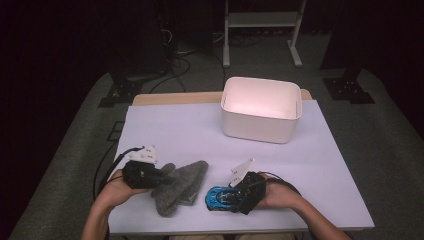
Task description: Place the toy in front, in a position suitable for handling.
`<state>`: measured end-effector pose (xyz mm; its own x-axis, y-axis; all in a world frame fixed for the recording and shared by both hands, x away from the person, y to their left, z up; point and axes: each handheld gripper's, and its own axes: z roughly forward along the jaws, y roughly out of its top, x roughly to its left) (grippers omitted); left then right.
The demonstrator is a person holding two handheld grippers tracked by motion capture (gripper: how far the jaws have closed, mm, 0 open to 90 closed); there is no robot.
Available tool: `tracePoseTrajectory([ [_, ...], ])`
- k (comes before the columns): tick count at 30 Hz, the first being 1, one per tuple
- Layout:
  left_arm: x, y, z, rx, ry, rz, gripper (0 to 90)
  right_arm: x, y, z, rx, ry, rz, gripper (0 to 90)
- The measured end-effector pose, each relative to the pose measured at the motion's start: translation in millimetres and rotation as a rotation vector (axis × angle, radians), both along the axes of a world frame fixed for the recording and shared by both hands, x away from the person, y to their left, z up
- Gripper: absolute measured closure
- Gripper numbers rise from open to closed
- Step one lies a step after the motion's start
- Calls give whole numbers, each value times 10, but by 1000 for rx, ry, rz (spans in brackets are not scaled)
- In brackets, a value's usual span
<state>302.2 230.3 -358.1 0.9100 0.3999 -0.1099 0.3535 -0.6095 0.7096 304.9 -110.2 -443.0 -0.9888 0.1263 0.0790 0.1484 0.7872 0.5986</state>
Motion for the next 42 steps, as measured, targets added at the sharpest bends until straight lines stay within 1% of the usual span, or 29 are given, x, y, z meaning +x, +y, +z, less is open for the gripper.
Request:
tracePoseTrajectory([
  [2,3,128,76,-4,-13,31,832,-2,-1,-7,-4,5,-2,201],
  [4,4,231,143,-10,-25,54,831,-1,1,-15,-5,0,2,203],
  [6,-9,328,222,1,-46,83,831,2,-1,-21,-8,2,2,204],
  [8,-26,423,317,1,-65,102,831,3,-10,-23,-6,4,1,204],
  [11,-44,514,439,11,-88,128,831,7,-18,-27,-5,8,1,204],
  [12,-49,532,473,21,-97,137,831,7,-20,-30,-4,8,1,204],
  [13,-51,540,493,30,-104,145,830,8,-21,-31,-4,10,0,203],
  [15,-44,527,491,56,-104,151,828,8,-22,-37,-3,8,0,202],
  [17,-28,477,427,61,-86,137,825,9,-22,-39,-1,8,0,202],
  [19,5,395,297,56,-64,126,815,8,-23,-40,1,6,0,202],
  [21,49,300,127,51,-29,108,802,2,-28,-45,6,4,-3,202],
  [22,75,232,8,51,-17,94,790,1,-31,-47,9,3,-4,202],
  [23,89,188,-68,54,-7,88,778,0,-35,-50,12,2,-5,202],
  [24,111,111,-201,60,19,87,768,-2,-37,-51,13,2,-6,202],
  [25,127,50,-303,64,27,83,745,-6,-38,-53,14,-1,-6,202],
  [26,135,-4,-394,54,36,77,700,-7,-37,-54,13,-5,-5,202],
  [28,144,-95,-521,14,43,55,642,-15,-34,-58,17,-8,-7,202],
  [29,147,-128,-543,20,39,53,569,-18,-35,-60,17,-11,-8,205],
  [30,145,-162,-548,37,14,64,494,-21,-36,-60,17,-12,-8,208],
  [31,137,-191,-544,15,-11,88,420,-23,-38,-61,18,-14,-9,210],
  [32,129,-201,-541,-12,-17,94,368,-28,-40,-63,20,-18,-10,227],
  [33,114,-207,-537,-36,-35,96,349,-30,-42,-61,21,-25,-4,245],
  [34,100,-215,-535,-51,-53,104,310,-42,-42,-51,17,-28,-1,247],
  [35,87,-221,-535,-50,-65,117,262,-51,-39,-48,11,-39,0,249],
  [36,80,-222,-537,-50,-66,124,227,-56,-43,-43,6,-47,5,250],
  [38,69,-210,-540,-53,-66,129,190,-46,-64,-31,1,-40,9,252],
  [40,70,-192,-539,-58,-64,139,180,-31,-97,-17,-4,-26,11,256],
  [41,69,-186,-536,-62,-75,153,180,-29,-112,-8,4,-29,18,269],
  [42,70,-180,-532,-68,-77,152,180,-22,-130,15,-6,-21,18,269],
])
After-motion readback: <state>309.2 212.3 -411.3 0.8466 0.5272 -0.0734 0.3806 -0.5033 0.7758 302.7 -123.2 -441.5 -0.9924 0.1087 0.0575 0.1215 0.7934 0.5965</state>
